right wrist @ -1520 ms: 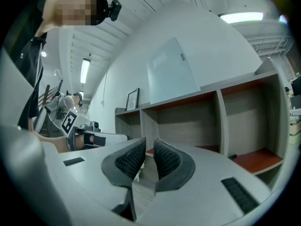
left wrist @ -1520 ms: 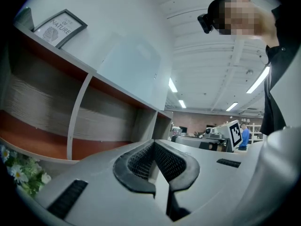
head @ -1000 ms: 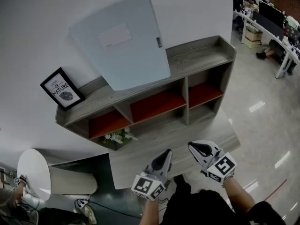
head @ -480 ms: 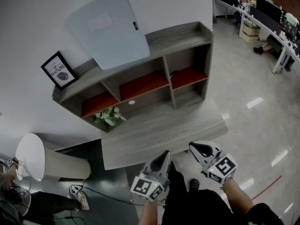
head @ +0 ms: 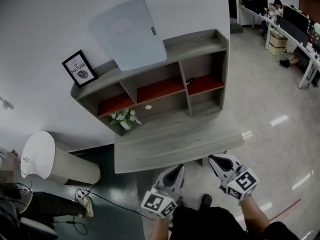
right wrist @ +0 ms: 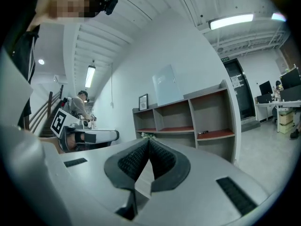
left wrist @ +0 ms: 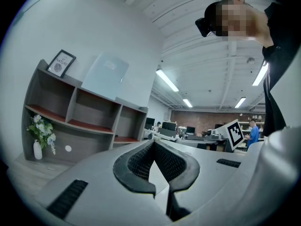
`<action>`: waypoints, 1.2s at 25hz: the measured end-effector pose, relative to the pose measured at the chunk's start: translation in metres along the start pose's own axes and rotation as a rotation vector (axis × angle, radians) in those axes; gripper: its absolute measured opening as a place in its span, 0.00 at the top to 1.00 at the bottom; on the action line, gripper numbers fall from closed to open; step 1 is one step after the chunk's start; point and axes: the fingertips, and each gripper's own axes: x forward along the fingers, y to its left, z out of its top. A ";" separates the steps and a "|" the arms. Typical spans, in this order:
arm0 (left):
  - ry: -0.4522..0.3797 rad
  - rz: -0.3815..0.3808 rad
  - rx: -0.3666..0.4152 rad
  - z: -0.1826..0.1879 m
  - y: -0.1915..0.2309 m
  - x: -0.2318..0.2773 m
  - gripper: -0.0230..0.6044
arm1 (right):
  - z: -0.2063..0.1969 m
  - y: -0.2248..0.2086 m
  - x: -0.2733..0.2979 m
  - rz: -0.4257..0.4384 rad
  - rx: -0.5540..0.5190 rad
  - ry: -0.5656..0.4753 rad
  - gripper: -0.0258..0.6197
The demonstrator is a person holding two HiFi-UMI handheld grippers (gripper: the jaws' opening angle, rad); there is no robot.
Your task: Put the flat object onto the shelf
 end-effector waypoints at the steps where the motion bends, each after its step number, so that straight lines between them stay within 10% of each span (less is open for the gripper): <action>1: -0.006 0.002 0.001 0.003 0.000 -0.001 0.94 | 0.001 0.001 0.000 0.002 0.000 -0.005 0.94; 30: -0.048 0.028 0.017 0.021 0.029 -0.028 0.94 | 0.025 0.031 0.025 0.017 -0.066 -0.012 0.94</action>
